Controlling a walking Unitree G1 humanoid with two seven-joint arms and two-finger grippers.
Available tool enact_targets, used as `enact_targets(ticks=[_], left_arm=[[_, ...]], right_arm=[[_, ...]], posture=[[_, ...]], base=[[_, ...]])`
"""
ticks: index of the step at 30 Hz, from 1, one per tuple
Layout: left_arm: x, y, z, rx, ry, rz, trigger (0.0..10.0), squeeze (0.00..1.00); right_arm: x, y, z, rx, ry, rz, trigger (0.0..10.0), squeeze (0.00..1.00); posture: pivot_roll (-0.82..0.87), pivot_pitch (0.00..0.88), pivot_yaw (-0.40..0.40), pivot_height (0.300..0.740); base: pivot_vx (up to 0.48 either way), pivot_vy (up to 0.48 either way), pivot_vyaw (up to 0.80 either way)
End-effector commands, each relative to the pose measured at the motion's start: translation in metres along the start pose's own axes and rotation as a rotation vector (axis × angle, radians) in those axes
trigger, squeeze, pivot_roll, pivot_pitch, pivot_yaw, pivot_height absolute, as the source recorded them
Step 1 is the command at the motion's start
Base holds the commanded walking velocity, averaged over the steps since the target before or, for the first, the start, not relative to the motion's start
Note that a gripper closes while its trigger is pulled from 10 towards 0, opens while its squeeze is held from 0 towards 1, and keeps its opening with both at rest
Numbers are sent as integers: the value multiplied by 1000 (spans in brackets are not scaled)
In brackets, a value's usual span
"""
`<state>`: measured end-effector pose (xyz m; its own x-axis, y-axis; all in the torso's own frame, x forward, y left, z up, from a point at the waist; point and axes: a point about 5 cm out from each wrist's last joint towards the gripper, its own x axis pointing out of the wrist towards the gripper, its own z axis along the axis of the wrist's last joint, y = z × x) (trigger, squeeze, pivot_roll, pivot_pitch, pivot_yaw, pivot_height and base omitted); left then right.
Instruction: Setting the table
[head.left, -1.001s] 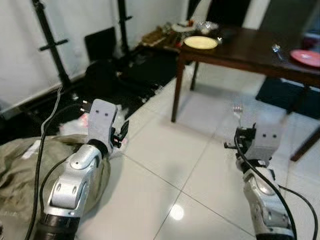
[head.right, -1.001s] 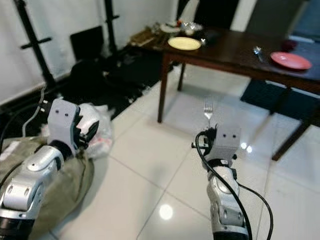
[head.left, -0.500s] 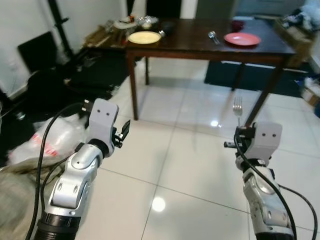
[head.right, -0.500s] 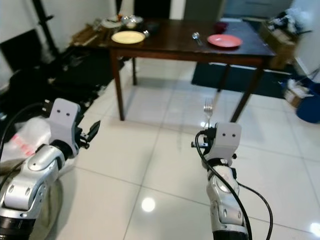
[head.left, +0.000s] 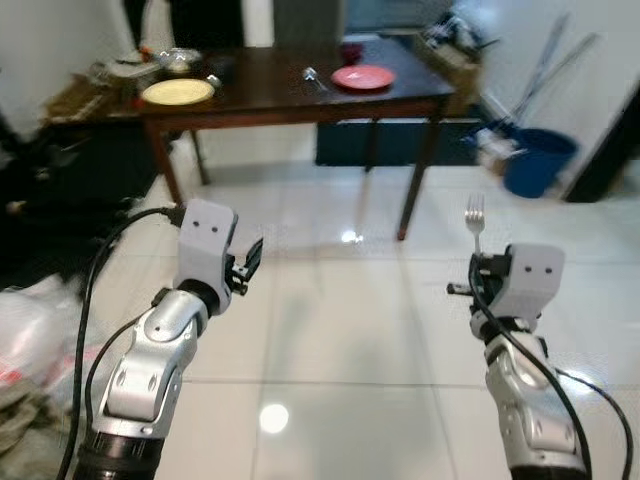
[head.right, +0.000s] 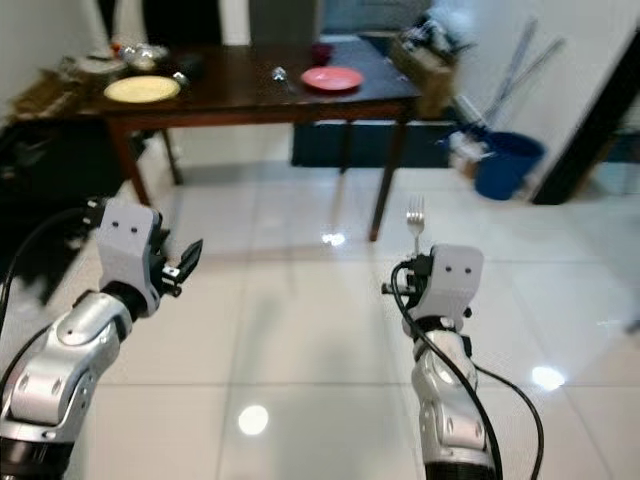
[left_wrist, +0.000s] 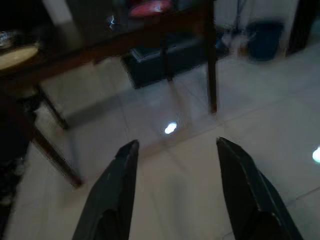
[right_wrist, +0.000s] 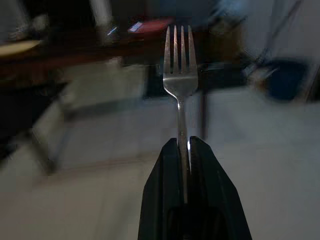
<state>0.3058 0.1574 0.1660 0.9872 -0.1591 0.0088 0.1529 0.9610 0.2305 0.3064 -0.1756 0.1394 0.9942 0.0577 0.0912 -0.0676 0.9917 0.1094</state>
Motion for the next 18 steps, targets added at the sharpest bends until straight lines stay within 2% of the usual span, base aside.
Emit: enact_targets(ticks=[1,3,6,7,8,12,18], left_arm=[[-11,3,-40,47,132,66,10000,0],[-25,4,-69,-11,237,113,10000,0],[-51,5,-113,-50,374,181,10000,0],[-51,5,-113,-50,374,181,10000,0],[-65,6,-130,-75,433,229,10000,0],[-80,7,-145,-80,479,285,10000,0],[-93,4,-159,-82,512,285,10000,0]], right_arm=[[-9,18,-29,39,134,107,10000,0],[-15,24,-39,-8,158,137,10000,0],[-24,30,-52,-20,186,172,10000,0],[-24,30,-52,-20,186,172,10000,0],[-30,33,-62,-18,213,196,10000,0],[-43,35,-81,-19,282,247,10000,0],[-56,31,-99,-36,348,249,10000,0]], posture=[[-15,0,72,740],[-13,0,62,740],[-11,0,41,740],[-11,0,41,740],[-4,0,30,740],[0,0,19,740],[0,0,13,740]], base=[[0,0,0],[0,0,0],[0,0,0],[0,0,0],[0,0,0],[0,0,0],[0,0,0]])
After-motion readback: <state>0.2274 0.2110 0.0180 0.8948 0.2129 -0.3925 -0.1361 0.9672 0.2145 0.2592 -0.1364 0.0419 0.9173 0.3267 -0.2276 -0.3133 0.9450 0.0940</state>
